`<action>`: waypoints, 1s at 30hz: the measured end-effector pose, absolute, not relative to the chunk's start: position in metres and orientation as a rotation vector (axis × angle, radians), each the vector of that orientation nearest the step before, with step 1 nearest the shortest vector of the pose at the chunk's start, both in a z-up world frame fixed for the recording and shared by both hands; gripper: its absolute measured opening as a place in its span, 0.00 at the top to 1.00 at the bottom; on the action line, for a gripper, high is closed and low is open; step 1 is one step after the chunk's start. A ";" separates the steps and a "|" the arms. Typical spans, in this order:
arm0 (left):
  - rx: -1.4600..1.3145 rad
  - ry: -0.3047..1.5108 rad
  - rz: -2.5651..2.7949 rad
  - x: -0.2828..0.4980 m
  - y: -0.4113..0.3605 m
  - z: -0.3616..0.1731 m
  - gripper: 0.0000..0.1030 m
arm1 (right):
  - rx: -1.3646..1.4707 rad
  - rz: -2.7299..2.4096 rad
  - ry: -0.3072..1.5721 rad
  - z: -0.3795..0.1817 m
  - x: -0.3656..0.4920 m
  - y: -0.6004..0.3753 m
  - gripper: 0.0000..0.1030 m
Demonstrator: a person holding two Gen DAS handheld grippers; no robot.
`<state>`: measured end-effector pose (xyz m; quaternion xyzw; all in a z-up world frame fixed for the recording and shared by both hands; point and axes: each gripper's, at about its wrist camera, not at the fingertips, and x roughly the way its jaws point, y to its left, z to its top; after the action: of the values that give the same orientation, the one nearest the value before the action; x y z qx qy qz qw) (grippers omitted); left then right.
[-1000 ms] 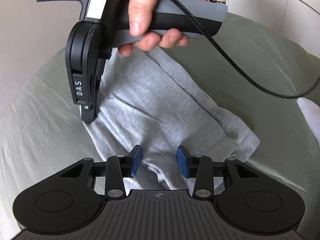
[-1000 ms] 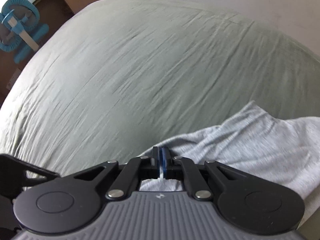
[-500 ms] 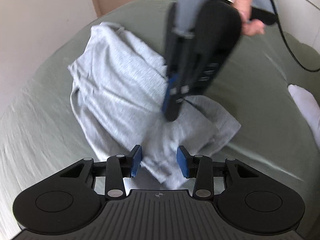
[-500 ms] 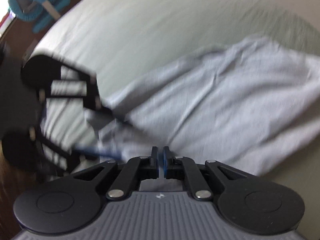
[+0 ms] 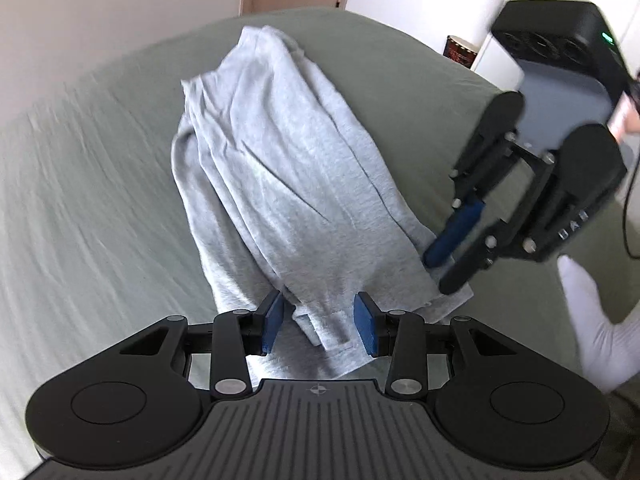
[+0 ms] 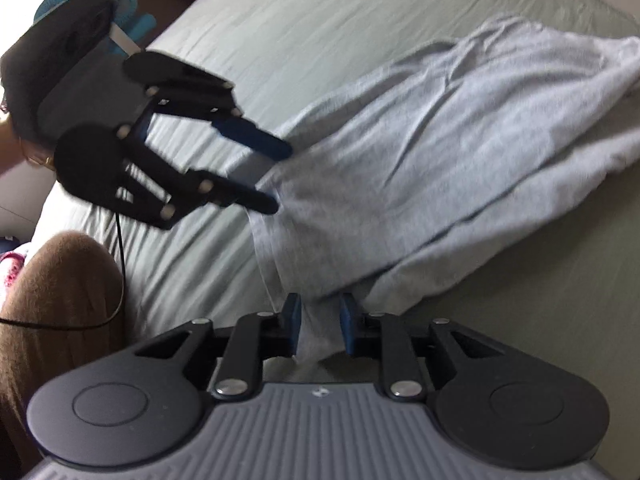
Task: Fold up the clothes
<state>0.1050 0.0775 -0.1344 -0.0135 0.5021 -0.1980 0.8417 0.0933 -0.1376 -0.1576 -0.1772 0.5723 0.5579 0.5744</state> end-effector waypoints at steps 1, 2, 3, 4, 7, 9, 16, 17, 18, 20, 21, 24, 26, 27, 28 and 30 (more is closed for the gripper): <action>-0.039 1.063 -0.418 0.106 0.078 -0.135 0.64 | -0.411 1.304 1.339 -0.158 0.093 -0.135 0.78; -0.052 1.063 -0.420 0.106 0.078 -0.135 0.64 | -0.410 1.303 1.338 -0.157 0.090 -0.131 0.78; -0.064 1.067 -0.421 0.107 0.079 -0.135 0.64 | -0.408 1.300 1.336 -0.157 0.089 -0.131 0.78; -0.075 1.071 -0.424 0.108 0.079 -0.135 0.64 | -0.405 1.296 1.335 -0.155 0.090 -0.132 0.78; -0.075 1.089 -0.430 0.112 0.078 -0.137 0.64 | -0.405 1.294 1.332 -0.152 0.091 -0.130 0.78; -0.066 1.094 -0.429 0.111 0.079 -0.137 0.71 | -0.407 1.297 1.329 -0.152 0.090 -0.128 0.77; -0.116 1.106 -0.417 0.107 0.087 -0.131 0.88 | -0.410 1.304 1.325 -0.159 0.088 -0.120 0.77; -0.122 1.112 -0.420 0.107 0.088 -0.129 0.91 | -0.409 1.303 1.325 -0.159 0.089 -0.121 0.77; -0.118 1.112 -0.422 0.107 0.088 -0.126 0.92 | -0.407 1.302 1.325 -0.160 0.089 -0.121 0.77; -0.074 1.110 -0.420 0.106 0.085 -0.117 0.92 | -0.410 1.302 1.323 -0.160 0.089 -0.121 0.77; -0.054 1.119 -0.421 0.106 0.083 -0.116 0.92 | -0.418 1.305 1.319 -0.160 0.088 -0.121 0.77; 0.005 1.175 -0.388 0.105 0.077 -0.125 0.90 | -0.439 1.308 1.311 -0.161 0.085 -0.121 0.77; 0.060 1.192 -0.369 0.101 0.073 -0.131 0.90 | -0.441 1.306 1.315 -0.162 0.085 -0.121 0.77; 0.069 1.190 -0.367 0.100 0.072 -0.130 0.88 | -0.440 1.306 1.315 -0.162 0.085 -0.121 0.77; 0.077 1.187 -0.366 0.099 0.071 -0.129 0.86 | -0.438 1.305 1.315 -0.162 0.086 -0.122 0.77; 0.090 1.191 -0.366 0.097 0.070 -0.124 0.78 | -0.436 1.304 1.315 -0.161 0.086 -0.122 0.76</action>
<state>0.0971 0.0703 -0.1240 0.0421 0.5573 -0.1715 0.8113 0.0862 -0.1224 -0.1610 -0.1866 0.5628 0.5579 0.5807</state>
